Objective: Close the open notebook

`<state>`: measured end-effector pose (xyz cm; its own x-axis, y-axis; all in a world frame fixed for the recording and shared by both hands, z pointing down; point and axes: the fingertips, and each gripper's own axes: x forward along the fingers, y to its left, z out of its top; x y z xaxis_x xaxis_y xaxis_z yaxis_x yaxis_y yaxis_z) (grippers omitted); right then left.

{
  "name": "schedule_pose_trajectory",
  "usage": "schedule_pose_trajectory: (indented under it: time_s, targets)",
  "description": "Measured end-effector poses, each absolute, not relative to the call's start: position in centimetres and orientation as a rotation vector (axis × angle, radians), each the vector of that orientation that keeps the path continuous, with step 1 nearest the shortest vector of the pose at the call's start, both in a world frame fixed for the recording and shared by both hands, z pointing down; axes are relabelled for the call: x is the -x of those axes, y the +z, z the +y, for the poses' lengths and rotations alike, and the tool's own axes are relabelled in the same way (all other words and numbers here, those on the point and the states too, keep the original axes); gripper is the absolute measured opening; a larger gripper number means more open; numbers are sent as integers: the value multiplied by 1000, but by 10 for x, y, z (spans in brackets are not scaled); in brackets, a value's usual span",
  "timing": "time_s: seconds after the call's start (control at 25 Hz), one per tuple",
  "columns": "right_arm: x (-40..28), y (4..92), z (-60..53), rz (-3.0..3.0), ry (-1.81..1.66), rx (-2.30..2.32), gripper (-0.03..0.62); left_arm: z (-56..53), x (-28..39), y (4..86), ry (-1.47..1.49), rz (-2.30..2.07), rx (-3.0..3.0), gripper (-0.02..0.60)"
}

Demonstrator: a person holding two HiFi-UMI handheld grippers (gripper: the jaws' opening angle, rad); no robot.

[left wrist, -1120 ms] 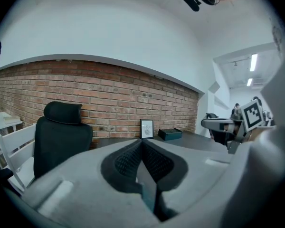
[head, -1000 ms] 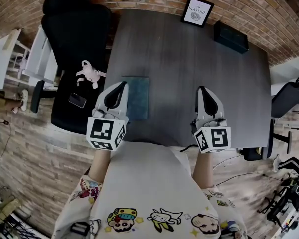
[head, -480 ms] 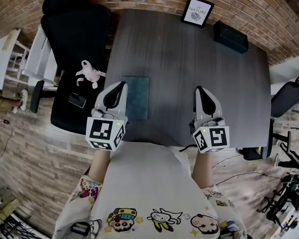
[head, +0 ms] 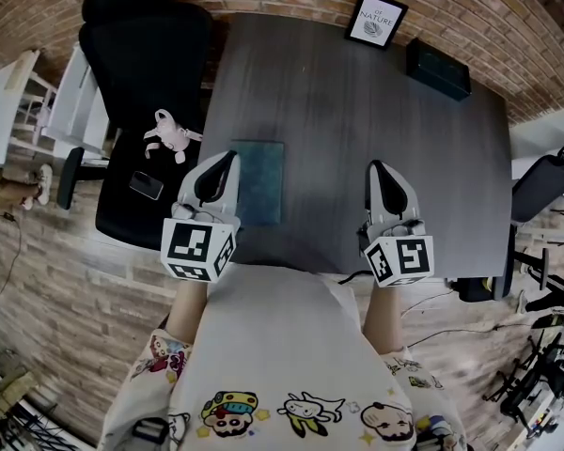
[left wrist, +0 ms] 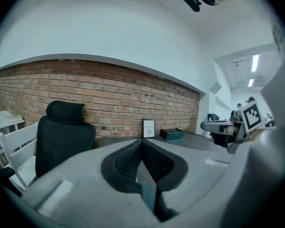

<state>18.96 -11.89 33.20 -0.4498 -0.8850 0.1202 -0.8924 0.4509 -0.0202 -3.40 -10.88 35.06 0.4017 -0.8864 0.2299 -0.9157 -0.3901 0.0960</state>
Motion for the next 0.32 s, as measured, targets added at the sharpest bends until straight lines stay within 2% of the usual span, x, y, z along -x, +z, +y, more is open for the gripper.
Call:
schedule_pose_trajectory:
  time_s: [0.32]
  targets:
    - [-187,331,-119,-2596,123,-1590,8,-108,37,352,211,-1606,-2443,-2]
